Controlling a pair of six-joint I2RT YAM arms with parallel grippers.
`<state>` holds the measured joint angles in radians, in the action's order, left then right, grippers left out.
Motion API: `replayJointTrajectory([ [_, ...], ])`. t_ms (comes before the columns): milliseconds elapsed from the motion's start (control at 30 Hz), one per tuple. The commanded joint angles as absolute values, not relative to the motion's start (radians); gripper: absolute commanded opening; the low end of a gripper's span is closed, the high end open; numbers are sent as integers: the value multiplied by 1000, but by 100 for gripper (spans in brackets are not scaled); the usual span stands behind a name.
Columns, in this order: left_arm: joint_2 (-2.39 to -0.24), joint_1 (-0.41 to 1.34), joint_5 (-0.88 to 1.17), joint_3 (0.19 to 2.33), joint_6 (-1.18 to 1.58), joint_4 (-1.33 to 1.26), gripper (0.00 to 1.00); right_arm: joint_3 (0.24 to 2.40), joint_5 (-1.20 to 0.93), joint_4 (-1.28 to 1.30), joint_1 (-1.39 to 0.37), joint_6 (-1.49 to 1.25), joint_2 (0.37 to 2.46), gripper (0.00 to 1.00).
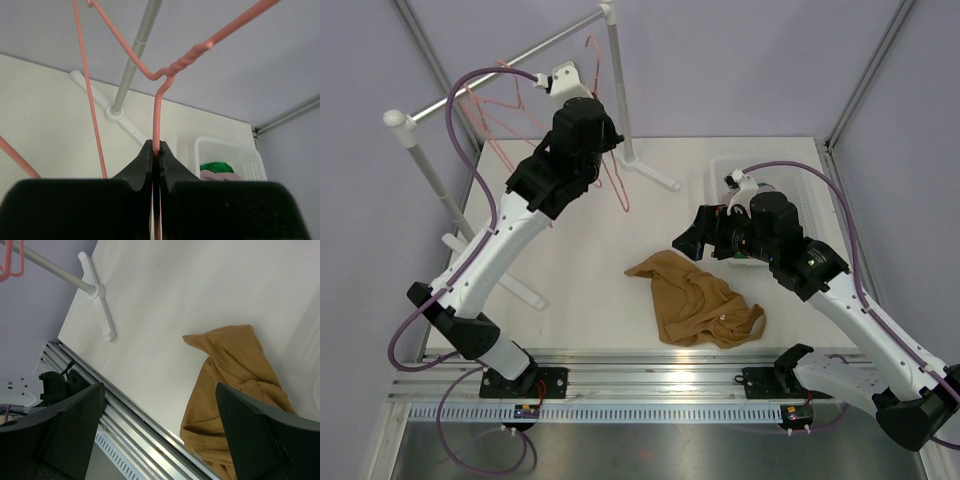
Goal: Remove the tank top from the hanger
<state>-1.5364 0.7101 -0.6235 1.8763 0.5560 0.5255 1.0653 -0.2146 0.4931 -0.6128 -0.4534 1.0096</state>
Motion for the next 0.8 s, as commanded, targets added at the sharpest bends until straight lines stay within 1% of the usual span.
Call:
replayJointTrajectory([
  [0, -1557, 678, -680, 1996, 693, 624, 0, 1085, -173, 483, -618, -459, 989, 99],
  [133, -1615, 583, -641, 2081, 752, 638, 0, 1086, -207, 488, -618, -460, 985, 100],
  [267, -1638, 517, -635, 2095, 762, 575, 0, 1080, -238, 499, -618, -445, 982, 99],
  [533, -1729, 362, -549, 2177, 851, 610, 0, 1051, -264, 502, -618, -416, 983, 100],
  [633, -1727, 353, -561, 2155, 865, 620, 0, 1040, -265, 492, -618, -410, 997, 99],
  [767, -1683, 341, -578, 2021, 922, 585, 0, 1031, -276, 477, -618, -408, 1019, 99],
])
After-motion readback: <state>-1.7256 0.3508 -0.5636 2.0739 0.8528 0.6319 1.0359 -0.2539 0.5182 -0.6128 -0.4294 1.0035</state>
